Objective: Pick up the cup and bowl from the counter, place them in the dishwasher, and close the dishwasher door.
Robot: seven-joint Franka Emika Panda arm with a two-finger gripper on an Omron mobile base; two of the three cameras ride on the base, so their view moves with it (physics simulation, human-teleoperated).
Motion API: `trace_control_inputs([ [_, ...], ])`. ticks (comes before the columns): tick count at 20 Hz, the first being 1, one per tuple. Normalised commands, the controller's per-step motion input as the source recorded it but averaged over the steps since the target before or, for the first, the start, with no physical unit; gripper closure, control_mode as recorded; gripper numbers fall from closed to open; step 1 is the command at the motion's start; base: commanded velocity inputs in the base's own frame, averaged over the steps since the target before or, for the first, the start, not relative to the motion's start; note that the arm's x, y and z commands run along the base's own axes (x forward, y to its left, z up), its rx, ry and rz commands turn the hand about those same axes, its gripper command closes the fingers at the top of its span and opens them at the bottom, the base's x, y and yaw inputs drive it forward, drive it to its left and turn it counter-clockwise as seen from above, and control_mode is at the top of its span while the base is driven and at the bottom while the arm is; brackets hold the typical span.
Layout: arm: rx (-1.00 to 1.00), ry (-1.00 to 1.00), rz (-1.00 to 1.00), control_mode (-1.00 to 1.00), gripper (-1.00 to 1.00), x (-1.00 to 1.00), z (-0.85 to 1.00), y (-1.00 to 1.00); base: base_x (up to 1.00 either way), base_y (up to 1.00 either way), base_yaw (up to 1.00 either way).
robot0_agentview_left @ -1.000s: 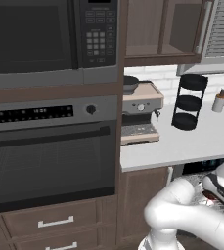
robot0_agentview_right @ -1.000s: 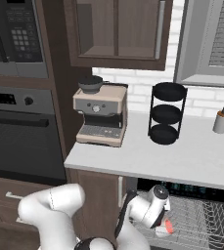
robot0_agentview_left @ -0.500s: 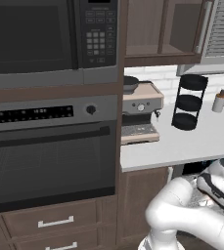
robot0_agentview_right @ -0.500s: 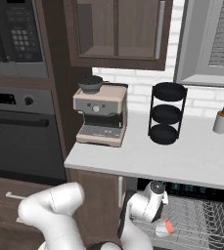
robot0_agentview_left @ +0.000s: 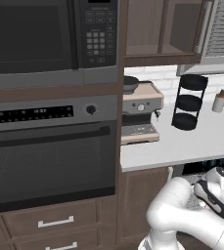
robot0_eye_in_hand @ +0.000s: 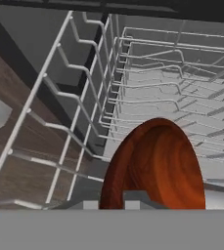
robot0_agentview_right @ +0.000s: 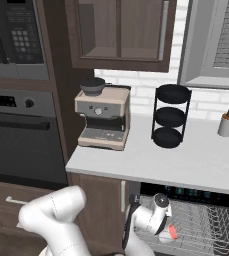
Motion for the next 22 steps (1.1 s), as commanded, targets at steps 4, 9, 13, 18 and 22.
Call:
trace_control_inputs([
  [4,0.06,0.0,0.0,-1.0,1.0,0.08,-0.23,-0.04,0.0,0.0,0.0],
  [9,0.02,0.0,0.0,-1.0,-1.0,0.0,-0.02,0.0,0.0,0.0,0.0],
  [13,0.0,0.0,0.0,-1.0,-1.0,0.0,0.02,0.0,0.0,0.0,0.0],
  [18,-0.01,0.07,0.0,-1.0,-1.0,0.0,0.12,0.0,0.0,0.0,0.0],
  [22,0.0,0.03,-0.04,-1.0,-1.0,-0.08,0.44,-0.06,0.0,0.0,0.0],
])
